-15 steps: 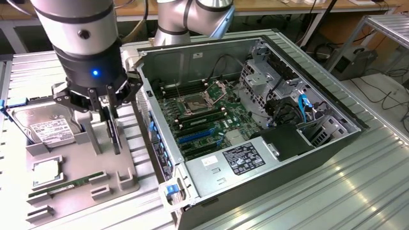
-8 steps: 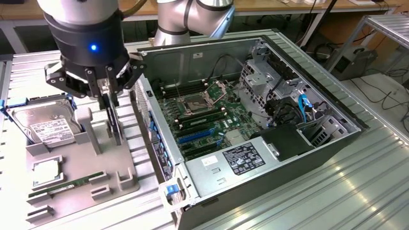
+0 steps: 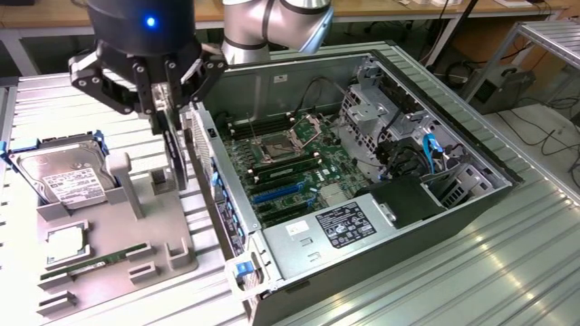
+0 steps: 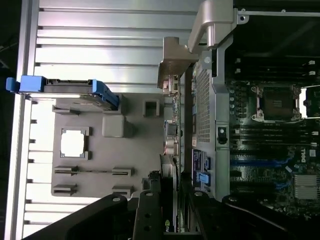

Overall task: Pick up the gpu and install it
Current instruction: 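Pick up the gpu and move the gpu toward the slot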

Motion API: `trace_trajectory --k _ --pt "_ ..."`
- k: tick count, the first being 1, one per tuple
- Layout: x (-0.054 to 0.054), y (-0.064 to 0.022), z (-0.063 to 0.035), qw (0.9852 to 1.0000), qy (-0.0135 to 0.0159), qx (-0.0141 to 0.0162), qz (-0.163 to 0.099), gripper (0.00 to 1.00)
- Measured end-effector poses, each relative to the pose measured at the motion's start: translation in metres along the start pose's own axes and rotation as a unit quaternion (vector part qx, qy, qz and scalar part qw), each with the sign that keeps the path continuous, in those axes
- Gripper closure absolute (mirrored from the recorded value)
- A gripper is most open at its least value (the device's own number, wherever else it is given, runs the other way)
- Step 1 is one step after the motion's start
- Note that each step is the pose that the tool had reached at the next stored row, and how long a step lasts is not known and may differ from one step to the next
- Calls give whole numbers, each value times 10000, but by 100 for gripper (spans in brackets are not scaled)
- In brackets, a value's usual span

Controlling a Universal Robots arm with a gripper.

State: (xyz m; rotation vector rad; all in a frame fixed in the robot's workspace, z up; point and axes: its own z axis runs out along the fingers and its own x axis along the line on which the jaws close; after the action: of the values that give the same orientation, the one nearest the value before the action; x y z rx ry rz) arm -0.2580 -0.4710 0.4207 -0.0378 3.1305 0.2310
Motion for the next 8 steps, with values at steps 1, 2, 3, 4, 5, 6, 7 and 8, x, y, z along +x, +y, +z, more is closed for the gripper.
trace_trajectory --k 1,2,3,4,5,6,7,8 --pt "-28 -8 -45 10000 -1 -8 0 74" --pt "-58 -16 -91 10000 0 -17 0 74" --pt "-90 -25 -137 10000 -1 -26 0 74" --pt "-131 -36 -187 10000 0 -36 -1 74" --pt "-195 -48 -240 10000 -2 -53 0 74" --pt "-283 -63 -293 10000 -1 -68 -1 74" --pt "-394 -74 -328 10000 -1 -90 0 74" --pt "-482 -80 -342 9999 2 -103 0 74"
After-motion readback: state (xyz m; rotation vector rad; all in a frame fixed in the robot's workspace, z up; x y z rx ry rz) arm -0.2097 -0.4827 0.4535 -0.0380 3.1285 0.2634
